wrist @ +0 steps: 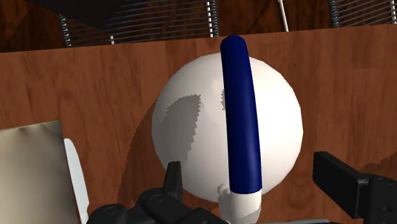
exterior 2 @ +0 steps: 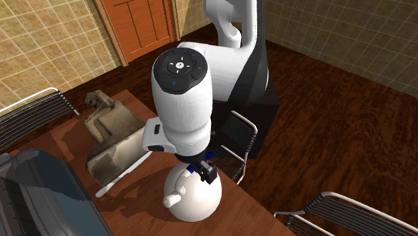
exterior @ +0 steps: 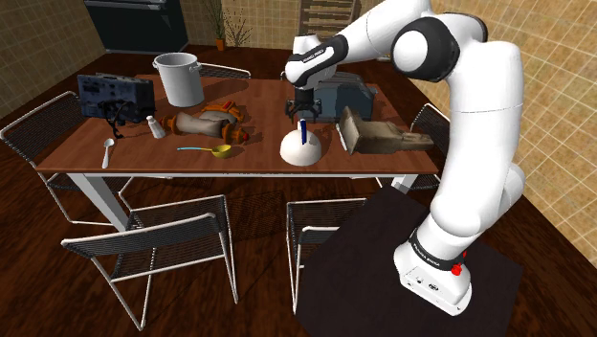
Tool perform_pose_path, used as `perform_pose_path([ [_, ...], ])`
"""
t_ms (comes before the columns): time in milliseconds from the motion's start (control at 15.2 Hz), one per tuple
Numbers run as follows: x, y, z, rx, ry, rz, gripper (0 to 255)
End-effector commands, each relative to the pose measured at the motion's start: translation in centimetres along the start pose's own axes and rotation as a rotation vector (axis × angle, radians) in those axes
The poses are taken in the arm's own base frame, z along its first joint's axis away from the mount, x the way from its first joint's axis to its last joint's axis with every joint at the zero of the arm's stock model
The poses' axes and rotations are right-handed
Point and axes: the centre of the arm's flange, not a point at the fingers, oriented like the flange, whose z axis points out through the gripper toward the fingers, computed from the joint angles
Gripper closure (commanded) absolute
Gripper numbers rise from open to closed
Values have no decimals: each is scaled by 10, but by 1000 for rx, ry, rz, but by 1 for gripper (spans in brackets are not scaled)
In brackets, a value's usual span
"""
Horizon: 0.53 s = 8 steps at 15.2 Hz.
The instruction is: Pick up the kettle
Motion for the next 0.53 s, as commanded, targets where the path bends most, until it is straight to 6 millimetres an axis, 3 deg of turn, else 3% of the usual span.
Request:
perform_pose_path([
  [0, -1, 1, 8, 0, 0, 0, 0],
  [66, -1, 1, 8, 0, 0, 0, 0],
  [132, 0, 0, 8, 0, 0, 0, 255],
  [462, -1, 0, 8, 0, 0, 0, 255],
])
